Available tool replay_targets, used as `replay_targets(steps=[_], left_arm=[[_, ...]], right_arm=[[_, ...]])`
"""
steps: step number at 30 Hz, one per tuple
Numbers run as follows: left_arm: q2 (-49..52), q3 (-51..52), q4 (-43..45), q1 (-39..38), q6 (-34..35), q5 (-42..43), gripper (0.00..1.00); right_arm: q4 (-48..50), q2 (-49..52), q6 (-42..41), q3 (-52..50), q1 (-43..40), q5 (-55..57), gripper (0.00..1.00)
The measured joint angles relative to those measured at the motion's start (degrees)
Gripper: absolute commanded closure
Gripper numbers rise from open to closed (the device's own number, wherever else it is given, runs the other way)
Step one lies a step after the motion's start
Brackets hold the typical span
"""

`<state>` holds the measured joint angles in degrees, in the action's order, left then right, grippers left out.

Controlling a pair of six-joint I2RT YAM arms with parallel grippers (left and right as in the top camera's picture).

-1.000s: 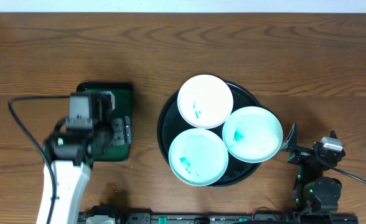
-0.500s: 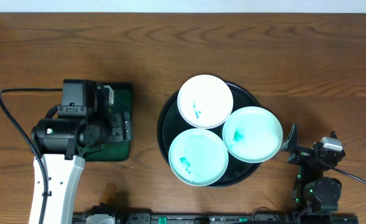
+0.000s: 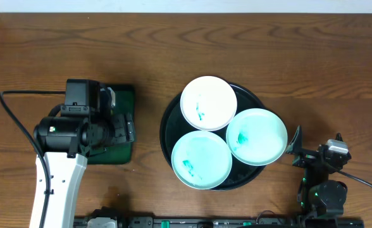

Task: Clean dirty plates on tray and stack at the side

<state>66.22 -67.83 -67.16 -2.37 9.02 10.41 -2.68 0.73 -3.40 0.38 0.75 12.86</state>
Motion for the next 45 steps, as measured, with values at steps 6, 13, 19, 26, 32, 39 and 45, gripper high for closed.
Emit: replay_targets(steps=[6, 13, 19, 26, 32, 39, 45], left_arm=[[0.0, 0.0, -1.66, 0.0, 0.02, 0.0, 0.2], [0.0, 0.0, -1.18, 0.0, 0.02, 0.0, 0.2], [0.0, 0.0, -0.44, 0.0, 0.0, 0.02, 0.2], [0.0, -0.02, 1.68, 0.0, 0.02, 0.02, 0.2], [0.0, -0.04, 2.8, 0.0, 0.02, 0.04, 0.2], [0.02, -0.04, 3.3, 0.0, 0.02, -0.24, 0.19], [0.02, -0.04, 3.39, 0.0, 0.26, -3.32, 0.2]], right_arm=[[-0.04, 0.0, -0.09, 0.0, 0.0, -1.16, 0.01], [1.77, 0.0, -3.34, 0.02, 0.0, -12.74, 0.01], [-4.83, 0.94, -13.73, 2.36, 0.0, -27.08, 0.01], [-15.32, 12.83, -18.86, 17.2, 0.0, -36.98, 0.01], [-29.11, 35.1, -18.82, 36.87, 0.0, -45.83, 0.01], [-52.28, 62.6, -13.4, 54.97, 1.2, -50.88, 0.01], [-64.87, 78.47, -5.7, 60.54, 6.58, -46.95, 0.01]])
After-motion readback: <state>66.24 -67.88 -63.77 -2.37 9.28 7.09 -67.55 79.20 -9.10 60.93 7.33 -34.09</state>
